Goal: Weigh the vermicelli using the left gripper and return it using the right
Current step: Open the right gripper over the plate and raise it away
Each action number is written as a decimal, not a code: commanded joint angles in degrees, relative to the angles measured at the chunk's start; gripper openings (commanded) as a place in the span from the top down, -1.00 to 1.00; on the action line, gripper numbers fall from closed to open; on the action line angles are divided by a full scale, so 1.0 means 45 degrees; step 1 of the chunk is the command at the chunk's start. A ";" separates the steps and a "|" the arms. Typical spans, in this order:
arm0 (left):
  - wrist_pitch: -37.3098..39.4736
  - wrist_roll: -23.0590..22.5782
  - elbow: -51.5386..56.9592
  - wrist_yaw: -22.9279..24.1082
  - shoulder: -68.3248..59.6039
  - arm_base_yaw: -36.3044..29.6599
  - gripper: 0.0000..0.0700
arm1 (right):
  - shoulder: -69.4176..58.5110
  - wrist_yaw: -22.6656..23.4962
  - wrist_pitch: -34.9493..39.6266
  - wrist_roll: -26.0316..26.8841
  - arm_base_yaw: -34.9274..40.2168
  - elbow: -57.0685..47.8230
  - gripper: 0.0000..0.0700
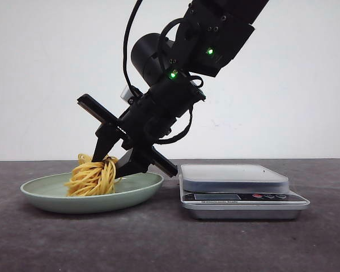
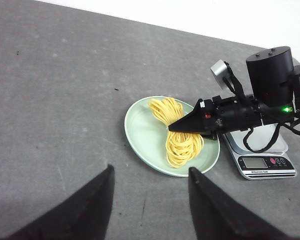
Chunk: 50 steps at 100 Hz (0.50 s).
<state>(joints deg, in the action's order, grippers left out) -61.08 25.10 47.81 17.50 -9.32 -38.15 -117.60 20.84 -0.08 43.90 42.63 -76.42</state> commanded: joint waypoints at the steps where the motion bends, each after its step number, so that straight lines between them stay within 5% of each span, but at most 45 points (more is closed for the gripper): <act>1: 0.0121 0.0005 0.0160 0.0019 0.0010 -0.0087 0.23 | -0.0146 0.0039 -0.0287 -0.0029 0.0141 -0.0214 0.33; 4: 0.0126 0.0005 0.0160 0.0019 0.0010 -0.0087 0.22 | -0.0102 0.0034 -0.0311 -0.0097 0.0136 -0.0214 0.03; 10: 0.0126 0.0005 0.0160 0.0019 0.0010 -0.0087 0.23 | -0.0010 0.0029 -0.0330 -0.0136 0.0107 -0.0214 -0.17; 33: 0.0136 0.0005 0.0160 0.0019 0.0010 -0.0087 0.23 | 0.1127 -0.0131 -0.0277 -0.1044 -0.0214 -0.0228 -0.17; 50: 0.0151 0.0005 0.0160 0.0019 0.0010 -0.0083 0.23 | 0.3502 -0.1093 0.1234 -0.3109 -0.0894 -0.0228 -0.17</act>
<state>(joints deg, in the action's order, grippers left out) -61.08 25.10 47.81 17.50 -9.32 -38.17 -105.73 17.67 3.29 36.95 39.59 -76.42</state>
